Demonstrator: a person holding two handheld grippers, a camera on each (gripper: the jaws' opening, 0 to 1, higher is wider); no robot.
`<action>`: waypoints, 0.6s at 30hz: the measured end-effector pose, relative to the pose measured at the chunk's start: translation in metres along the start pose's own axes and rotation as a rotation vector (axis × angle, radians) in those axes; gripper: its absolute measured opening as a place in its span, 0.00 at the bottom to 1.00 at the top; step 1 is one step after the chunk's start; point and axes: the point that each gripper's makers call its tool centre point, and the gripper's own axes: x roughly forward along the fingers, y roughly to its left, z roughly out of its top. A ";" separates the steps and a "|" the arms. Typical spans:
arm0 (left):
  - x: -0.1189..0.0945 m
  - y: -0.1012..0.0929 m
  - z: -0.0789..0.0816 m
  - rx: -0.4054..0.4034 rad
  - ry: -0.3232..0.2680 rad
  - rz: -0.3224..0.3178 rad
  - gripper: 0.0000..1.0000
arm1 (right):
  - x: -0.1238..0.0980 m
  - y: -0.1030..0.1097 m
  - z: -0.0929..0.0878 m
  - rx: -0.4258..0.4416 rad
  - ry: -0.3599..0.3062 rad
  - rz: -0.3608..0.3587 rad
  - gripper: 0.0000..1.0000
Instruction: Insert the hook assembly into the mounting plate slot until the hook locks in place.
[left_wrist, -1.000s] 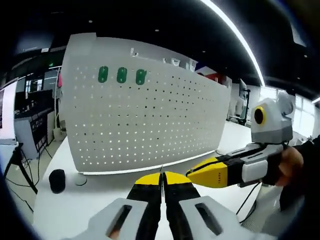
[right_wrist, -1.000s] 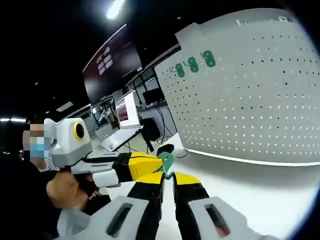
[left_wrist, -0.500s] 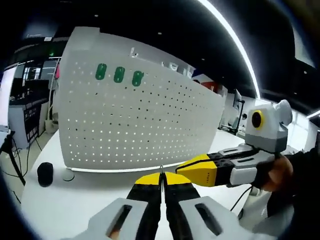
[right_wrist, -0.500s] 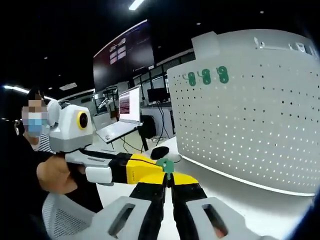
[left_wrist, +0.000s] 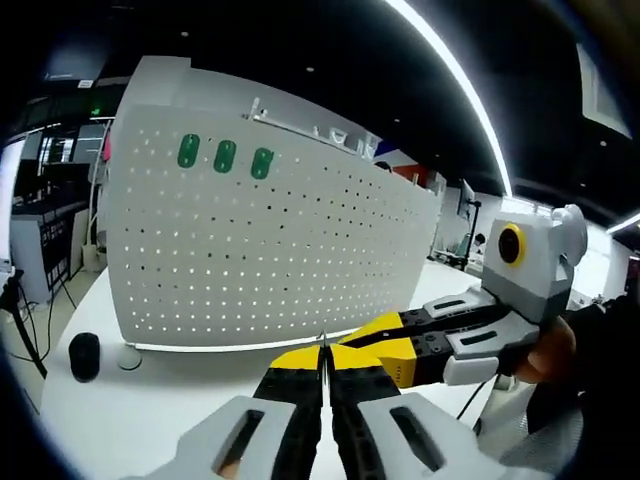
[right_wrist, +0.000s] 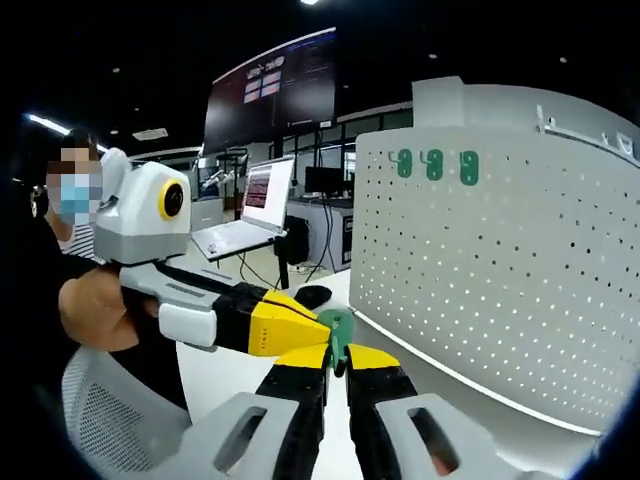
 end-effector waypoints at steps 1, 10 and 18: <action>0.000 0.000 0.000 0.002 -0.001 -0.001 0.01 | 0.000 0.000 0.000 -0.002 0.003 -0.002 0.05; 0.002 -0.002 0.003 -0.038 -0.007 -0.027 0.01 | -0.005 -0.001 0.005 -0.001 -0.023 -0.016 0.04; 0.003 -0.004 0.001 -0.073 -0.002 -0.044 0.01 | -0.006 -0.002 0.007 -0.019 -0.026 -0.029 0.03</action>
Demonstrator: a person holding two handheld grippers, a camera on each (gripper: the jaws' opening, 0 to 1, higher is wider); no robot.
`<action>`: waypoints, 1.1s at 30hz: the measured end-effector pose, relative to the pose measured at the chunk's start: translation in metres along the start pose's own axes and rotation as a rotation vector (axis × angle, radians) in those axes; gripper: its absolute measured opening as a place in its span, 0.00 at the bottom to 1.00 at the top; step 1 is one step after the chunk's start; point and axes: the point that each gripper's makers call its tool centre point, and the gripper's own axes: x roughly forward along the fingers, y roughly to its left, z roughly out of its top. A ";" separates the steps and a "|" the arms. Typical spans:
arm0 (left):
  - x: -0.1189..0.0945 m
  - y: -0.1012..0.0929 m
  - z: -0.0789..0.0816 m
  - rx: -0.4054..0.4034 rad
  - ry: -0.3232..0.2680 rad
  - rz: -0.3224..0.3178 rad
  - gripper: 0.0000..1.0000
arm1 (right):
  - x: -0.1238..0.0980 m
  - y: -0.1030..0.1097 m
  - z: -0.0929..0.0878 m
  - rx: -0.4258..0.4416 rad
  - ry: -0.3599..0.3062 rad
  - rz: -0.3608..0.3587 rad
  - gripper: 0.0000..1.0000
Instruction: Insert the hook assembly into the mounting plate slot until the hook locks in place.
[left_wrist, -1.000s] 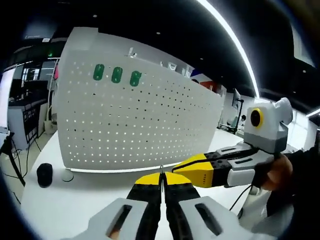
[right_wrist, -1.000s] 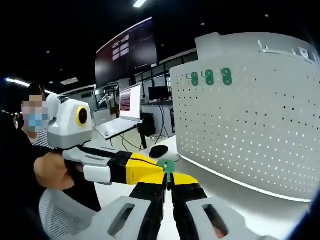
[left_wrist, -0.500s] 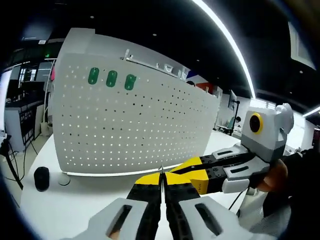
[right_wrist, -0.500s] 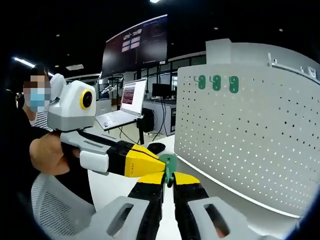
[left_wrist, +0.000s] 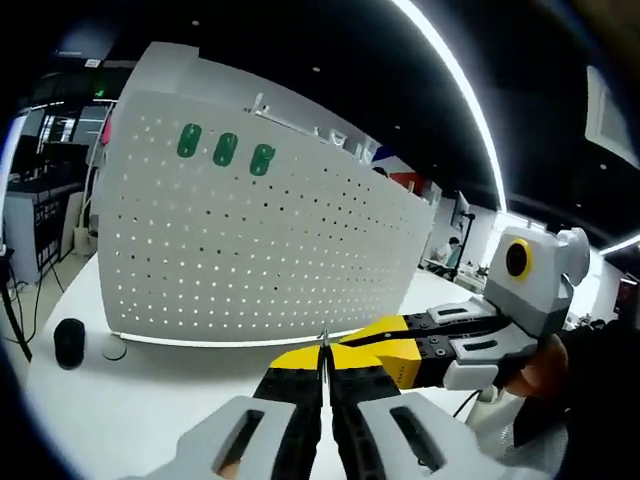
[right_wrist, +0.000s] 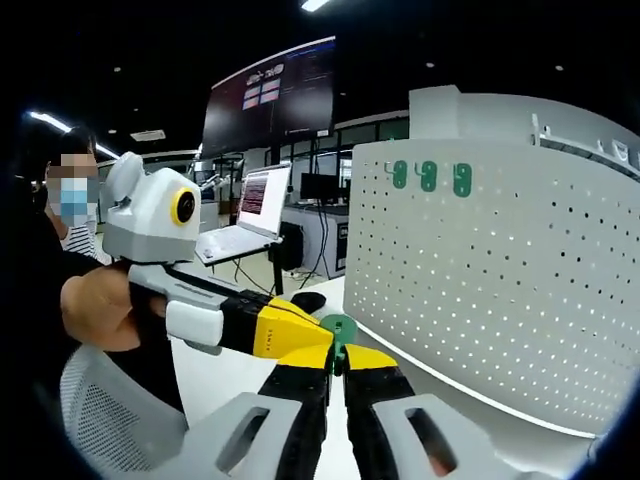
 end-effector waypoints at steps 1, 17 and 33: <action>0.000 0.000 0.000 -0.002 0.003 -0.001 0.01 | 0.000 0.000 0.000 0.001 0.001 -0.001 0.03; -0.003 -0.002 0.016 0.163 -0.066 -0.013 0.16 | -0.005 -0.015 0.011 0.029 -0.011 -0.083 0.02; -0.017 0.004 0.024 0.243 -0.113 0.036 0.51 | -0.008 -0.040 0.041 0.010 -0.049 -0.209 0.02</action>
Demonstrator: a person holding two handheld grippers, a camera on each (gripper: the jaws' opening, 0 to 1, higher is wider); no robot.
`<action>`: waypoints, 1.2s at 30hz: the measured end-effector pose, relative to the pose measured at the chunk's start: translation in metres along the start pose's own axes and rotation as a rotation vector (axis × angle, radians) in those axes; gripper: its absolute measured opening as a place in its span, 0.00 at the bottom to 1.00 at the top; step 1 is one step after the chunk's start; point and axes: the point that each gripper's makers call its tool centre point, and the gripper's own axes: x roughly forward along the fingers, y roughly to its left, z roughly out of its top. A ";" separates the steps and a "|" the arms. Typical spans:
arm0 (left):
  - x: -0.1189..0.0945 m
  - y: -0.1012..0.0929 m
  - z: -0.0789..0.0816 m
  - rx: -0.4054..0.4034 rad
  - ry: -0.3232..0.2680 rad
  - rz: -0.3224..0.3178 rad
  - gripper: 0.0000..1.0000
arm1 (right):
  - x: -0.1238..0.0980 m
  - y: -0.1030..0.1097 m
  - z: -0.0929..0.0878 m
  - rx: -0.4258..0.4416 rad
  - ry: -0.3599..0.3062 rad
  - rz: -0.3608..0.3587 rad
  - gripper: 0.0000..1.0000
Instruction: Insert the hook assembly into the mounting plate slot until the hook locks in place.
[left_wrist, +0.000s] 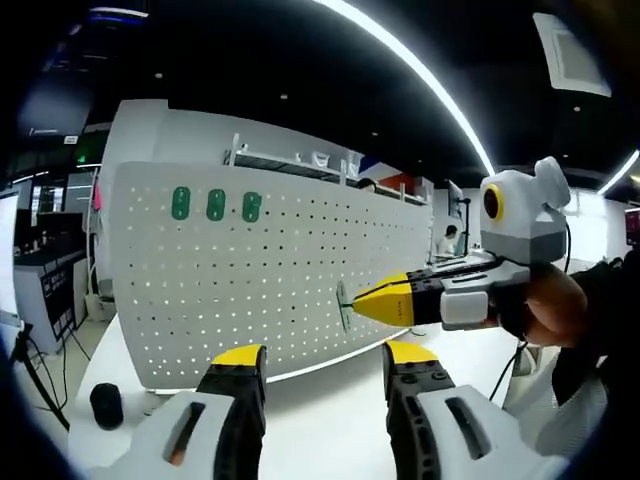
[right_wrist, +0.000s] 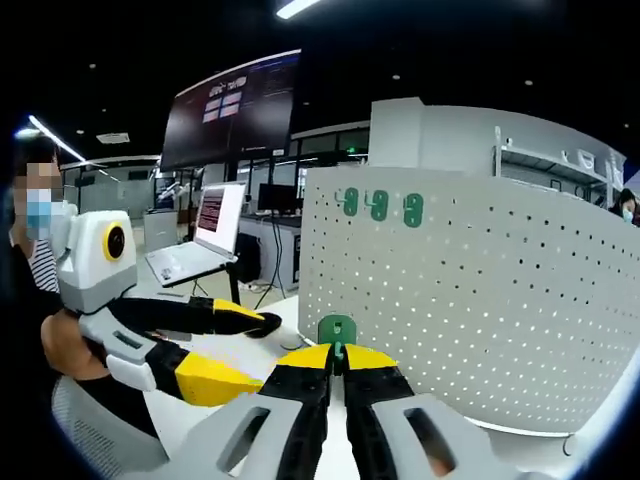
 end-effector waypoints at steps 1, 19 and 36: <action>-0.001 0.000 0.001 0.003 -0.004 0.002 0.55 | 0.000 -0.003 0.003 0.000 -0.005 -0.008 0.02; -0.012 -0.010 -0.014 0.078 0.002 -0.003 0.94 | 0.026 -0.069 0.086 -0.012 -0.148 -0.213 0.02; -0.017 -0.012 -0.032 0.051 0.046 -0.019 0.89 | 0.075 -0.119 0.106 0.034 -0.188 -0.364 0.03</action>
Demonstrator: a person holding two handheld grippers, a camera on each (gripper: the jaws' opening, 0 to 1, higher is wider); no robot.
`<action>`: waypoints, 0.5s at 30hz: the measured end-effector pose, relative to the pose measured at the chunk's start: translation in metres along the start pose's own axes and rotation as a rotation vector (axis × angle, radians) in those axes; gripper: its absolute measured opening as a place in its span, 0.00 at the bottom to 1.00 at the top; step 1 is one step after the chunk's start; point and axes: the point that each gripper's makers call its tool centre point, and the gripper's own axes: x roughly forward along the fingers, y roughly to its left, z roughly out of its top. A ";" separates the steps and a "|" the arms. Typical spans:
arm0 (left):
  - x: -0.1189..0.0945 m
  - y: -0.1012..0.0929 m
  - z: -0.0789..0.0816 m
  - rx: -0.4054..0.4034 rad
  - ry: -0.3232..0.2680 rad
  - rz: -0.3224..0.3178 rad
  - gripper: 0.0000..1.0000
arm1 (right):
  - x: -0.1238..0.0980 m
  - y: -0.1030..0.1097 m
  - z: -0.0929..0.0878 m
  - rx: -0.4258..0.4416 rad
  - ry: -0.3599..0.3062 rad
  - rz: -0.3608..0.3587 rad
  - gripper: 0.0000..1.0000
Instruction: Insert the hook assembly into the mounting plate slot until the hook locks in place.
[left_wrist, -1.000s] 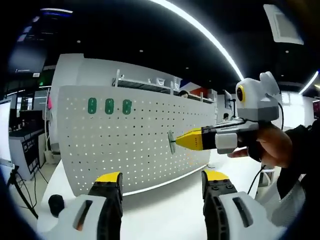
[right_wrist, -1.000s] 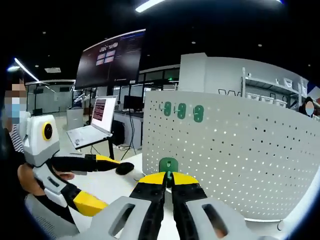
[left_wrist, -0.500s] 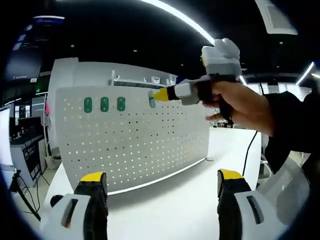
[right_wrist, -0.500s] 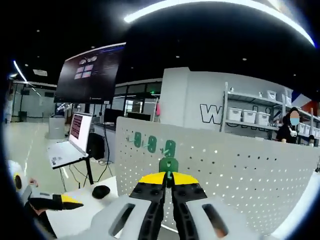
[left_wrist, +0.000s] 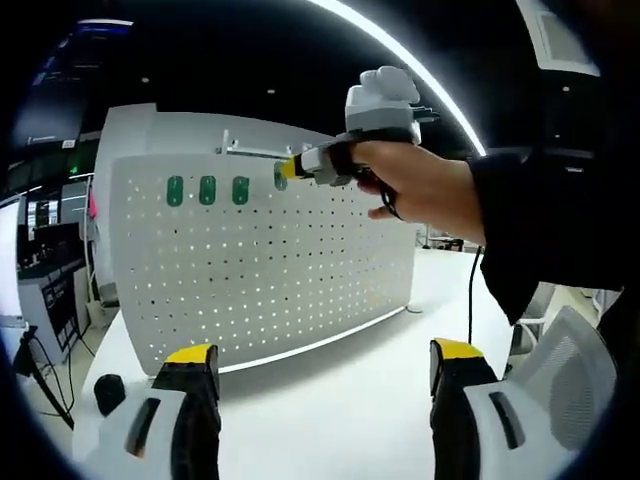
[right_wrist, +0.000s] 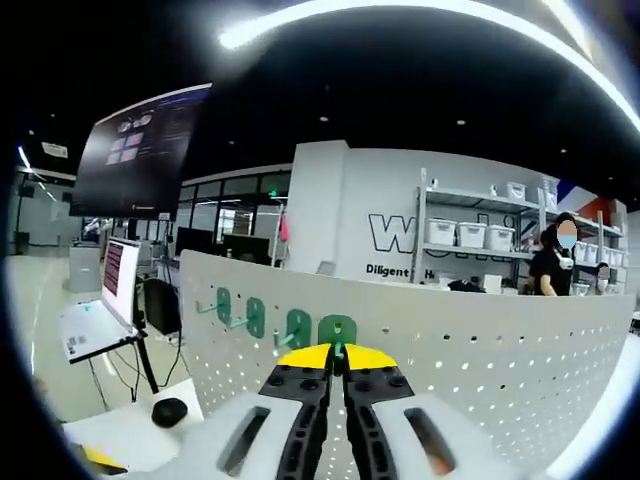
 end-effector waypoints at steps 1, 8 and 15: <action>0.000 0.000 -0.001 -0.002 0.004 -0.002 0.88 | 0.004 -0.001 0.000 0.004 0.000 -0.003 0.03; 0.001 0.002 -0.003 -0.010 0.009 0.000 0.88 | 0.017 -0.007 -0.003 0.019 0.013 -0.020 0.03; 0.002 0.001 -0.006 -0.011 0.019 -0.005 0.87 | 0.024 -0.010 -0.008 0.038 0.025 -0.033 0.02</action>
